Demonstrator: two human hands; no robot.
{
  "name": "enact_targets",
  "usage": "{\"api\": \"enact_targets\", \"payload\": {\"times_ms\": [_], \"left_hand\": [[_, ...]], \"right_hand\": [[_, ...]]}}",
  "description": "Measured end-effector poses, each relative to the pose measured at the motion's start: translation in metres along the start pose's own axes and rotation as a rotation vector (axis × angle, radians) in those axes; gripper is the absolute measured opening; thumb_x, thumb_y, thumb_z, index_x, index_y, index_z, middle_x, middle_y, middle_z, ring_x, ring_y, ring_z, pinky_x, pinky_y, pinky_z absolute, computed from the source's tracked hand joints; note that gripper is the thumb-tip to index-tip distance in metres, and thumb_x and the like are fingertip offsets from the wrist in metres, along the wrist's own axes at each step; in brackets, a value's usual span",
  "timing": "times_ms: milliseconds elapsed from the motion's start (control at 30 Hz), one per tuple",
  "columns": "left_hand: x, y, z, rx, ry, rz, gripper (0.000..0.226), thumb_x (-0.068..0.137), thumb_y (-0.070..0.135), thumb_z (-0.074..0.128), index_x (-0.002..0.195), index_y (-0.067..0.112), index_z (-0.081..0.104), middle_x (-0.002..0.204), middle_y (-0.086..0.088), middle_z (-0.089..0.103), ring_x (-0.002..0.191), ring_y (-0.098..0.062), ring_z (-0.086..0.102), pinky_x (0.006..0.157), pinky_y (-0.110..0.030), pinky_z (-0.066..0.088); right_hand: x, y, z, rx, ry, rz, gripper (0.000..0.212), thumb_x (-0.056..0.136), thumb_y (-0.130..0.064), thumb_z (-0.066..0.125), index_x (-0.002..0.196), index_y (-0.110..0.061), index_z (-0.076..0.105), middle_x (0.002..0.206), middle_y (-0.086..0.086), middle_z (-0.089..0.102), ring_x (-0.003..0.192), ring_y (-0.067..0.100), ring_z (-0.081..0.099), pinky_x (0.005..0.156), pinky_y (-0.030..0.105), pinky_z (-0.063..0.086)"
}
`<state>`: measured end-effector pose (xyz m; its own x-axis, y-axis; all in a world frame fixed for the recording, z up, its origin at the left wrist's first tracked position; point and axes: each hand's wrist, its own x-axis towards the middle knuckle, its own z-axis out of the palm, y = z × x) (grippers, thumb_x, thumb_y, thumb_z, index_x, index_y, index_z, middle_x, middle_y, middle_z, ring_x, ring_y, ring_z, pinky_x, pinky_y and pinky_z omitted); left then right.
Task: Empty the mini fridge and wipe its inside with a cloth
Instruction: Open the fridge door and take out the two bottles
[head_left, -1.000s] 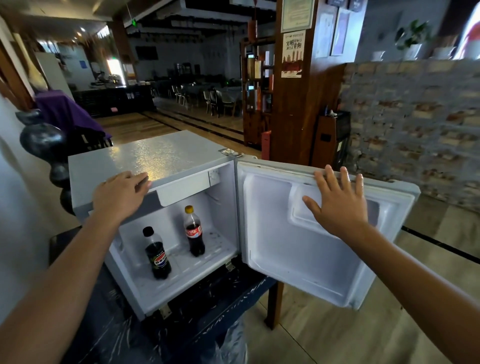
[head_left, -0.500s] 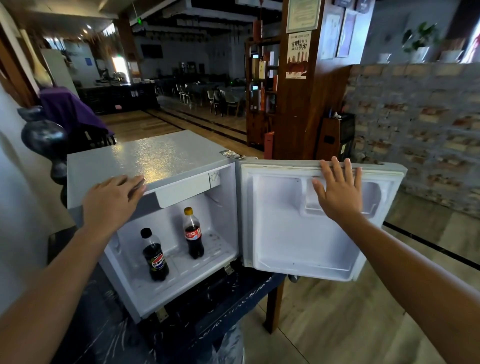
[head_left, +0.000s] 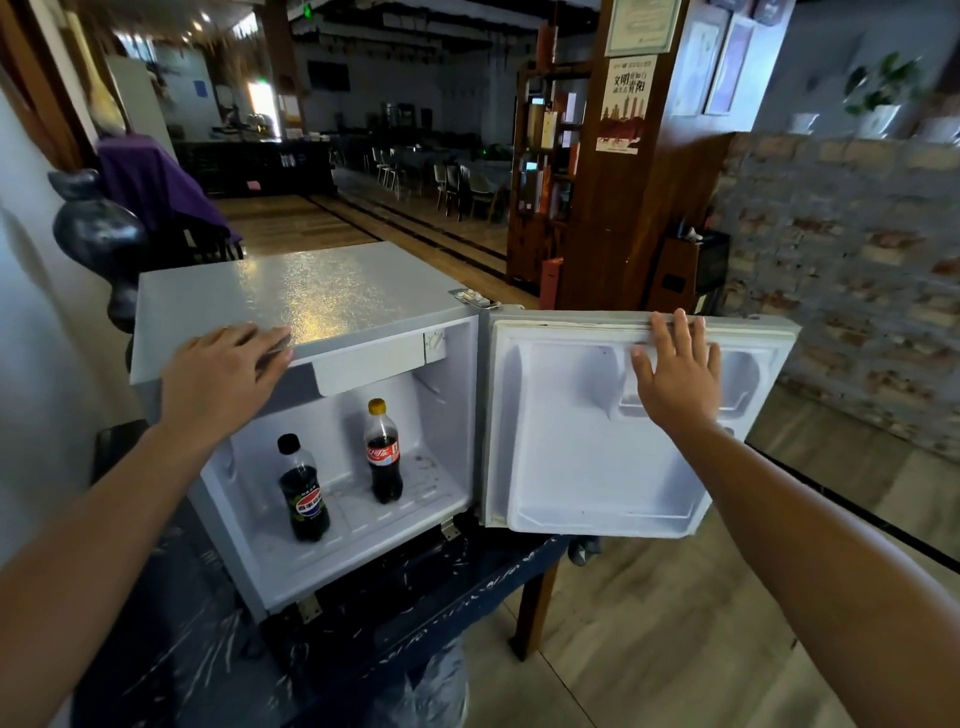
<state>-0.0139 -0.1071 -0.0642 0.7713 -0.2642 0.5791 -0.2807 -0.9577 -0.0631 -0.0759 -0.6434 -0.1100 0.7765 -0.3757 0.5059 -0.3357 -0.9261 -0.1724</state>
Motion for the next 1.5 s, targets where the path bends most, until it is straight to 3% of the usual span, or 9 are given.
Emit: {"api": "enact_targets", "payload": {"times_ms": [133, 300, 433, 567, 633, 767, 833, 1100, 1500], "left_hand": [[0.002, -0.001, -0.002, -0.096, 0.023, -0.031, 0.045, 0.103, 0.045, 0.042, 0.136, 0.017, 0.052, 0.131, -0.017, 0.064, 0.12, -0.041, 0.06, 0.098, -0.052, 0.048], [-0.03, 0.008, -0.01, -0.22, 0.372, 0.047, 0.039, 0.099, 0.033, 0.047, 0.123, 0.004, 0.057, 0.125, -0.017, 0.061, 0.119, -0.037, 0.053, 0.101, -0.045, 0.041], [-0.087, 0.023, 0.009, -0.277, 0.348, 0.079, 0.031, 0.095, 0.023, 0.056, 0.114, 0.001, 0.063, 0.121, -0.018, 0.062, 0.11, -0.035, 0.058, 0.097, -0.043, 0.043], [-0.155, 0.042, 0.046, -0.403, 0.283, -0.065, 0.03, 0.097, 0.027, 0.053, 0.094, 0.001, 0.067, 0.104, -0.018, 0.065, 0.1, -0.037, 0.06, 0.095, -0.036, 0.038], [-0.183, 0.054, 0.062, -0.432, 0.205, -0.145, 0.031, 0.096, 0.031, 0.053, 0.095, 0.003, 0.067, 0.106, -0.016, 0.064, 0.103, -0.037, 0.059, 0.094, -0.039, 0.039], [-0.216, 0.075, 0.093, -0.334, 0.019, -0.296, 0.043, 0.095, 0.042, 0.055, 0.124, 0.011, 0.059, 0.138, -0.018, 0.05, 0.129, -0.038, 0.049, 0.107, -0.049, 0.04], [-0.221, 0.083, 0.107, -0.252, -0.06, -0.339, 0.052, 0.093, 0.045, 0.058, 0.134, 0.013, 0.053, 0.15, -0.017, 0.042, 0.139, -0.038, 0.042, 0.109, -0.053, 0.039], [-0.183, 0.081, 0.159, -0.171, -0.116, -0.467, 0.075, 0.095, 0.051, 0.057, 0.155, 0.013, 0.03, 0.166, -0.016, 0.02, 0.155, -0.036, 0.016, 0.124, -0.053, 0.023], [-0.106, 0.051, 0.211, -0.335, -0.114, -0.808, 0.093, 0.089, 0.052, 0.06, 0.158, 0.017, 0.009, 0.168, -0.011, 0.011, 0.154, -0.031, 0.021, 0.119, -0.056, 0.033]], "right_hand": [[0.0, -0.003, -0.001, -0.028, -0.008, 0.009, 0.063, 0.101, -0.057, 0.02, 0.157, -0.029, 0.012, 0.167, 0.006, 0.005, 0.154, 0.028, -0.002, 0.123, 0.055, 0.008], [-0.023, -0.028, -0.021, 0.053, 0.102, 0.076, 0.069, 0.094, -0.041, 0.054, 0.151, -0.015, 0.027, 0.165, 0.013, 0.012, 0.154, 0.032, 0.003, 0.123, 0.052, 0.011], [-0.094, -0.056, -0.017, 0.175, 0.133, -0.098, 0.044, 0.09, -0.03, 0.062, 0.13, -0.014, 0.054, 0.15, 0.012, 0.041, 0.145, 0.032, 0.029, 0.116, 0.051, 0.029], [-0.176, -0.085, 0.019, 0.31, 0.016, -0.276, 0.031, 0.085, -0.024, 0.061, 0.114, -0.014, 0.066, 0.135, 0.01, 0.052, 0.129, 0.03, 0.046, 0.103, 0.047, 0.041], [-0.203, -0.101, 0.041, 0.318, -0.056, -0.345, 0.034, 0.084, -0.024, 0.06, 0.117, -0.018, 0.066, 0.141, 0.01, 0.051, 0.136, 0.031, 0.041, 0.107, 0.052, 0.039], [-0.227, -0.132, 0.076, 0.272, -0.159, -0.494, 0.047, 0.089, -0.029, 0.061, 0.136, -0.029, 0.057, 0.16, 0.009, 0.031, 0.153, 0.034, 0.014, 0.12, 0.058, 0.016], [-0.225, -0.147, 0.094, 0.276, -0.2, -0.53, 0.05, 0.091, -0.033, 0.059, 0.141, -0.028, 0.052, 0.163, 0.008, 0.025, 0.153, 0.032, 0.009, 0.12, 0.058, 0.017], [-0.168, -0.212, 0.173, 0.398, -0.271, -0.594, 0.062, 0.096, -0.042, 0.055, 0.152, -0.028, 0.035, 0.165, 0.009, 0.019, 0.152, 0.036, 0.012, 0.118, 0.058, 0.021], [-0.086, -0.29, 0.246, 0.604, -0.397, -0.397, 0.083, 0.09, -0.058, 0.055, 0.155, -0.015, 0.025, 0.162, 0.017, 0.024, 0.149, 0.035, 0.023, 0.118, 0.053, 0.027]]}}
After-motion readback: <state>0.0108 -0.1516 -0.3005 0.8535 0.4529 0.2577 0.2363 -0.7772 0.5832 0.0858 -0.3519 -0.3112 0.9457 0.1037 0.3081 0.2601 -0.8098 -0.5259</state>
